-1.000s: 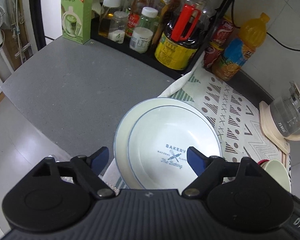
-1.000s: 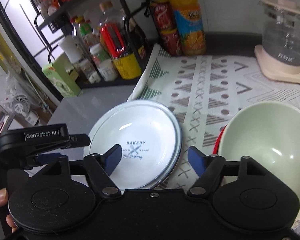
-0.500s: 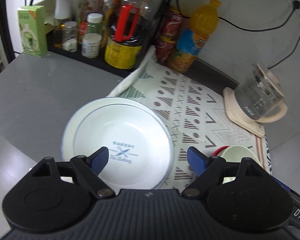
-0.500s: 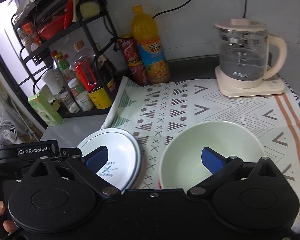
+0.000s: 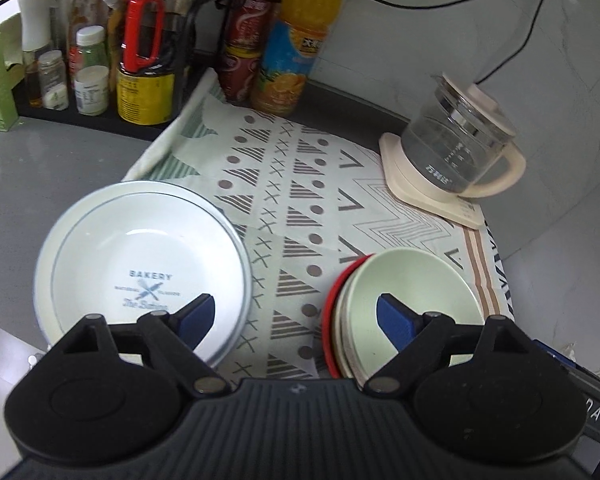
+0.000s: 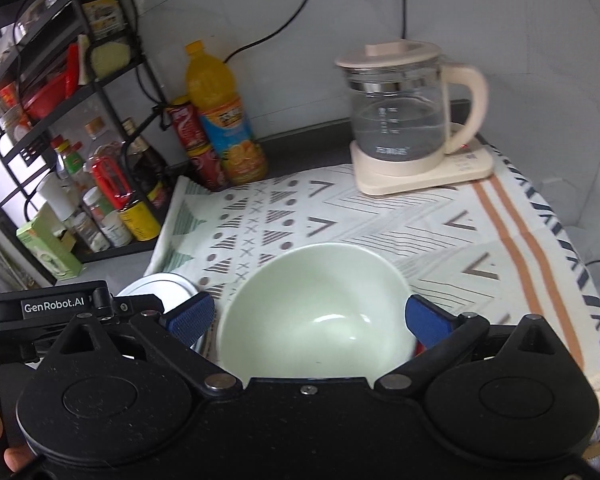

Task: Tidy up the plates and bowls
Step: 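Move both tools to the red bowl stack and grip its rim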

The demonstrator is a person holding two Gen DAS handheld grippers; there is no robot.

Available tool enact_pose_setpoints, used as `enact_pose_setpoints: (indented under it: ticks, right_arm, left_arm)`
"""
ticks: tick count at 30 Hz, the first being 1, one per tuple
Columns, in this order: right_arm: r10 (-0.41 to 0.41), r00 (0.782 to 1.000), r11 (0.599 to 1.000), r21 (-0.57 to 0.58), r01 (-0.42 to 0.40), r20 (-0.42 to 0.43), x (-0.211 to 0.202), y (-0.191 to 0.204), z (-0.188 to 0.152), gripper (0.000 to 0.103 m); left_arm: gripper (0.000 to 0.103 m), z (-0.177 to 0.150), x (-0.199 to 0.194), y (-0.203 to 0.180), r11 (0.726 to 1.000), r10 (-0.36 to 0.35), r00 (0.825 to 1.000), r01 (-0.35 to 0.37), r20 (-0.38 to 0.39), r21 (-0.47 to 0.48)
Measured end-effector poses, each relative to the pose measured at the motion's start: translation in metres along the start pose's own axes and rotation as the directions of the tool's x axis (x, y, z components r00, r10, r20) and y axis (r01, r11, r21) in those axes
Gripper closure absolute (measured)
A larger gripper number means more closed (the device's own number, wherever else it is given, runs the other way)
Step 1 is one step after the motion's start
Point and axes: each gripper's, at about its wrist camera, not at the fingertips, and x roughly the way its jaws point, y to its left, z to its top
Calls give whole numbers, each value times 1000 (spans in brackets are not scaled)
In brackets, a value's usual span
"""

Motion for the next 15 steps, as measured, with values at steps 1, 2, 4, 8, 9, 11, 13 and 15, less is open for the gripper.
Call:
enact_pose_setpoints:
  ticks: [1, 2, 4, 8, 9, 11, 13, 15]
  right_arm:
    - [-5, 1000, 1000, 3, 5, 0, -1, -3, 0, 0]
    - [-11, 1000, 1000, 6, 11, 1, -2, -6, -1, 0]
    - [-26, 1000, 1000, 13, 26, 4, -4, -13, -1, 0]
    - [-50, 999, 998, 30, 50, 1, -4, -26, -3, 0]
    - [-56, 998, 998, 35, 56, -2, -4, -29, -4, 0]
    - [-65, 998, 997, 48, 66, -10, -3, -35, -6, 0]
    - [-76, 997, 995, 62, 77, -21, 0, -41, -9, 0]
    - [-82, 996, 993, 77, 84, -34, 4, -46, -12, 0]
  left_arm:
    - [17, -1, 2, -2, 1000, -6, 1000, 6, -3, 3]
    - [17, -1, 4, -6, 1000, -9, 1000, 9, -6, 9]
    - [17, -2, 7, -11, 1000, -11, 1000, 11, -12, 19]
    - [16, -4, 15, -18, 999, -25, 999, 26, -25, 39]
    - [16, -4, 18, -20, 999, -30, 999, 31, -30, 42]
    - [16, -6, 25, -23, 998, -28, 999, 30, -45, 51]
    - [16, -7, 31, -23, 998, -31, 998, 34, -59, 49]
    - [16, -8, 38, -23, 998, -23, 997, 27, -72, 50]
